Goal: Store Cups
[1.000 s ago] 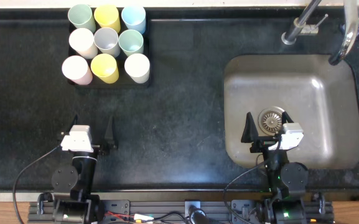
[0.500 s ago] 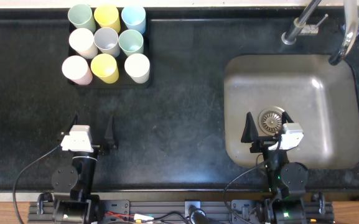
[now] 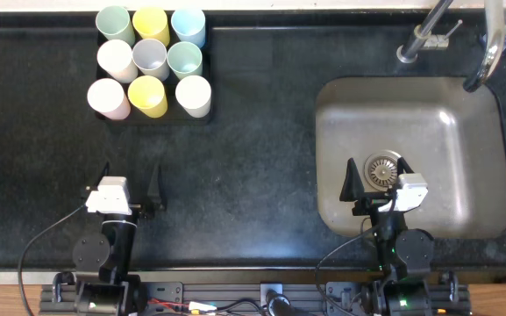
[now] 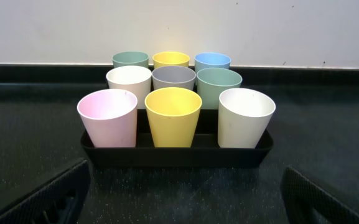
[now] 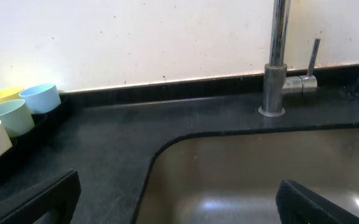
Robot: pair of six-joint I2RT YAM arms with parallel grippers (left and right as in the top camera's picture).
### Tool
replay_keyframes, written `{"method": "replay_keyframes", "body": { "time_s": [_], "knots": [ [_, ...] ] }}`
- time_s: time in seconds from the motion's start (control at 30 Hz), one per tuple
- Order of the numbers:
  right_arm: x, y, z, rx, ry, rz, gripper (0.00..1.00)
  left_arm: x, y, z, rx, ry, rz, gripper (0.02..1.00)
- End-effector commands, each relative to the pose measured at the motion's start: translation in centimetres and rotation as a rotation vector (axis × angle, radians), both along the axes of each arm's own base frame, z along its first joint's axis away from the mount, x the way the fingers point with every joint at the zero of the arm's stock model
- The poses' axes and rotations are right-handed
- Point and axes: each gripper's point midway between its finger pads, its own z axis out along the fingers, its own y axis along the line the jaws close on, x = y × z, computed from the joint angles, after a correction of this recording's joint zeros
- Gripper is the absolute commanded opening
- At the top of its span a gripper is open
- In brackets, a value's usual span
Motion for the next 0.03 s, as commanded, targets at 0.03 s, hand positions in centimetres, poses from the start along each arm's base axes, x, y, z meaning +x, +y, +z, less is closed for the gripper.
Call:
{"method": "replay_keyframes", "body": {
  "time_s": [0.03],
  "knots": [
    [-0.01, 0.02, -0.27, 0.006, -0.003, 0.004, 0.998, -0.04, -0.19, 0.04, 0.024, -0.007, -0.013, 0.998]
  ]
}}
